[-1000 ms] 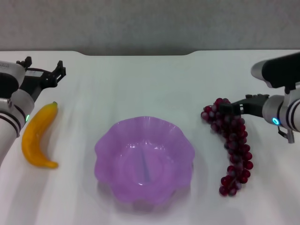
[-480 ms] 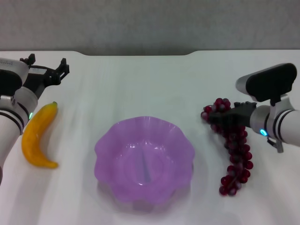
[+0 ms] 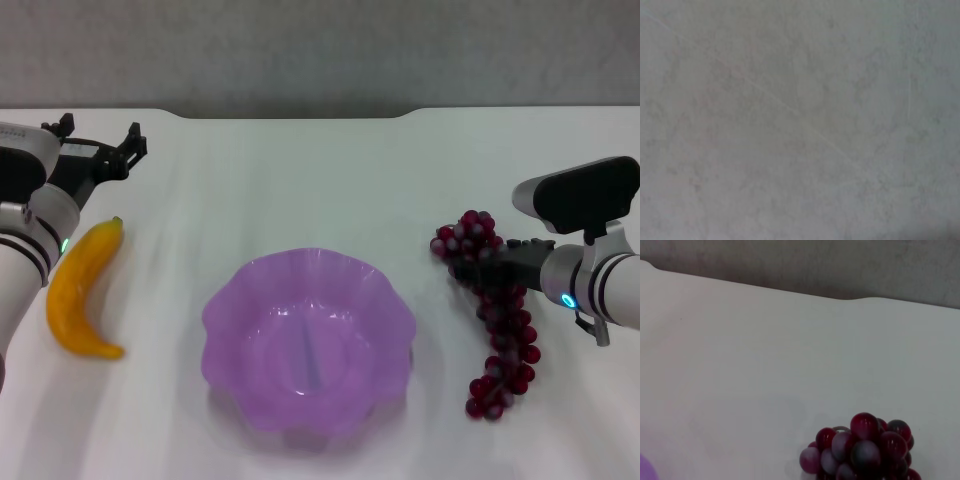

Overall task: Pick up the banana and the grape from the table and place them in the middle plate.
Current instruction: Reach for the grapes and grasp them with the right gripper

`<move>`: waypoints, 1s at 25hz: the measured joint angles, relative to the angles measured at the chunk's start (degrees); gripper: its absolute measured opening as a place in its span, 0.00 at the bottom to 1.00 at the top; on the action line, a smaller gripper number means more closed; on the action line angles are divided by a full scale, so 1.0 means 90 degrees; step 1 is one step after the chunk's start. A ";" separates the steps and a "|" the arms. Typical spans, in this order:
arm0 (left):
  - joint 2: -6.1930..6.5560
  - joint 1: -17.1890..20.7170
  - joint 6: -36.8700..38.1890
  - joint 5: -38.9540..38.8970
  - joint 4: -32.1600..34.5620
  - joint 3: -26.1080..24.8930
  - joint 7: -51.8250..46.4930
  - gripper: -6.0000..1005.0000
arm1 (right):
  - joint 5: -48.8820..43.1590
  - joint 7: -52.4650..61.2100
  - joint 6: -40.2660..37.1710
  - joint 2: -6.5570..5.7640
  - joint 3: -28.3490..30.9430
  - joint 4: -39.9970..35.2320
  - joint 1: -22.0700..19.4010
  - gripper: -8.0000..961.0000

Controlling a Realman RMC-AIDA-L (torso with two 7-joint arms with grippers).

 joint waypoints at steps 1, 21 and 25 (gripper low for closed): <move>0.0000 -0.0001 0.0000 0.0000 0.0000 0.0002 0.0000 0.89 | 0.0012 0.0002 0.0001 0.0000 -0.0001 0.0000 -0.0001 0.92; -0.0014 -0.0063 0.0009 0.0014 -0.0008 0.0005 -0.0023 0.89 | 0.0039 0.0007 -0.0209 0.0006 -0.0202 0.0324 0.0047 0.92; -0.0015 -0.0105 0.0011 0.0014 -0.0010 0.0005 -0.0052 0.89 | 0.0039 0.0007 -0.0225 0.0009 -0.0247 0.0342 0.0047 0.92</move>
